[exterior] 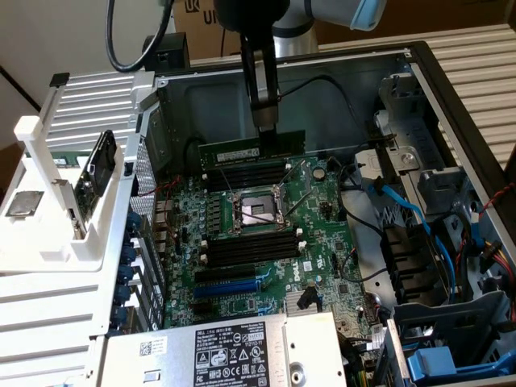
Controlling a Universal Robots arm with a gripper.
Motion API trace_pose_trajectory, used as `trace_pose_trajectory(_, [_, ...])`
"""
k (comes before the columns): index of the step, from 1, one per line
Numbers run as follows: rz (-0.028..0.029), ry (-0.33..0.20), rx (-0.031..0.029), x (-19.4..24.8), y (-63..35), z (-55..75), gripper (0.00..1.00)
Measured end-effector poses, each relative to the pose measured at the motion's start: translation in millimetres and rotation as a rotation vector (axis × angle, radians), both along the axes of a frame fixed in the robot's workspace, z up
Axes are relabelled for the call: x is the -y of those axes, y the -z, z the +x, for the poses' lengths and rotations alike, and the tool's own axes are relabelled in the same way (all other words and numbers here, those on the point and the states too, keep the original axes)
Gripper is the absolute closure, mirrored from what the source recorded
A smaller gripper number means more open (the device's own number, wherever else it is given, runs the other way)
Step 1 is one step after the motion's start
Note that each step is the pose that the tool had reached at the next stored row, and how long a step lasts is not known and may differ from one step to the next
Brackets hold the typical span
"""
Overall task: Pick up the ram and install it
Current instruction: 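Pick up the ram and move it above insertion slot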
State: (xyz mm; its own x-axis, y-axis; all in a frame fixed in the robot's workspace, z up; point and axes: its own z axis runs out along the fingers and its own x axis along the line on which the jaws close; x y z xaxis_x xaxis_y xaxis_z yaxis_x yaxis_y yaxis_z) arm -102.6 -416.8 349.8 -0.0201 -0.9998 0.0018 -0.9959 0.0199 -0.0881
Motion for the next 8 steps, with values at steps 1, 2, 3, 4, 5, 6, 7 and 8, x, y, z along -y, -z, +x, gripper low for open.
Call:
trace_pose_trajectory(1, [0.0001, 0.0, -0.0007, 0.0, 1.6, 0.1, 0.88])
trace_pose_trajectory(2, [0.0001, 0.0, -0.0025, 0.0, 2.8, 0.8, 0.88])
trace_pose_trajectory(3, [-0.0001, 0.001, -0.008, 0.0, 4.8, 2.4, 0.88])
trace_pose_trajectory(4, [-0.0001, 0.001, -0.0107, 0.0, 5.9, 3.3, 0.88])
trace_pose_trajectory(5, [-0.0001, 0.001, -0.0133, 0.0, 6.8, 4.2, 0.88])
trace_pose_trajectory(6, [-0.0002, 0.001, -0.0156, 0.0, 7.8, 5.2, 0.88])
trace_pose_trajectory(7, [-0.0002, 0.001, -0.0171, 0.1, 9.2, 5.6, 0.88])
trace_pose_trajectory(8, [-0.0016, 0.001, -0.0173, 0.0, 10.6, 5.6, 0.88])
